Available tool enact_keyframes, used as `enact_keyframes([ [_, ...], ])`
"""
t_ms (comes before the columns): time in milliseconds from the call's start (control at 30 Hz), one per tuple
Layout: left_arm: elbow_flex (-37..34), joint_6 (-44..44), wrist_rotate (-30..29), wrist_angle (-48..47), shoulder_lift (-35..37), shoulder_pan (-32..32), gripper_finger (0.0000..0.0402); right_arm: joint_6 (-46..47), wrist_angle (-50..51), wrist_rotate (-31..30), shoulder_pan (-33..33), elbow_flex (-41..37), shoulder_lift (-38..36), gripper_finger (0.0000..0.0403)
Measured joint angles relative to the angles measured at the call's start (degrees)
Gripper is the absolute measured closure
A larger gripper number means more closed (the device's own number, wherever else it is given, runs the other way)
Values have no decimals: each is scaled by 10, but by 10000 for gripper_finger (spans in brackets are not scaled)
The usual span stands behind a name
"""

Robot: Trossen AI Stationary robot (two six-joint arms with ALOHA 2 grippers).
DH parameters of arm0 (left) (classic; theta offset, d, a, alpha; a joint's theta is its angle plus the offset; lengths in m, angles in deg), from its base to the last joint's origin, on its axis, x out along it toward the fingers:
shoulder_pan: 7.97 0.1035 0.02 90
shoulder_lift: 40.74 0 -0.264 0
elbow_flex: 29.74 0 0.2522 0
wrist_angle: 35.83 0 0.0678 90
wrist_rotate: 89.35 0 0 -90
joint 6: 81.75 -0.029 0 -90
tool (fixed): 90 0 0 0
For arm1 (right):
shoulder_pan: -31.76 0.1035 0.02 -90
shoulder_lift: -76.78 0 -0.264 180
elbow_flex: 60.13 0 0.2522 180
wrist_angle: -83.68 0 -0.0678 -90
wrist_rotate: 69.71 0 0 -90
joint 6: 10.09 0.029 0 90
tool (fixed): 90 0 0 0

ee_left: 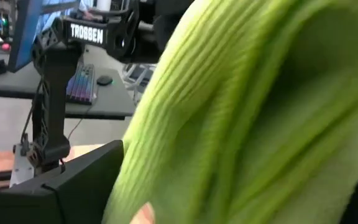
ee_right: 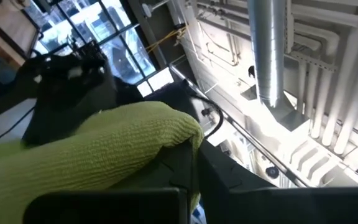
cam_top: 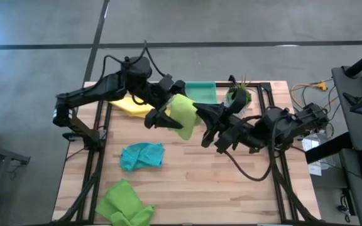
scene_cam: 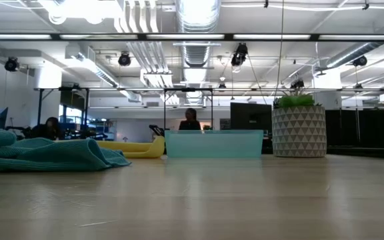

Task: Fold microfiber towels
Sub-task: Fold the light green microfiber cloth

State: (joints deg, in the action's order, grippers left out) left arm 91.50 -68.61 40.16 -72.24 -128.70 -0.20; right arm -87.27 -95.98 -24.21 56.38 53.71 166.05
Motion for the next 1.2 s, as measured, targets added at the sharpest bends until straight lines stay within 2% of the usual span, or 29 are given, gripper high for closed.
enact_keyframes([
  [267,-29,30,7,75,-3,-2,4,0,-6,10,-3,0,1,394],
  [533,-29,30,8,72,-4,-7,18,1,-7,11,-10,0,2,394],
  [933,-29,15,3,72,-31,-20,121,2,-22,25,-17,0,2,394],
  [1200,-29,2,-6,70,-30,-19,214,2,-21,25,-17,0,2,394],
])
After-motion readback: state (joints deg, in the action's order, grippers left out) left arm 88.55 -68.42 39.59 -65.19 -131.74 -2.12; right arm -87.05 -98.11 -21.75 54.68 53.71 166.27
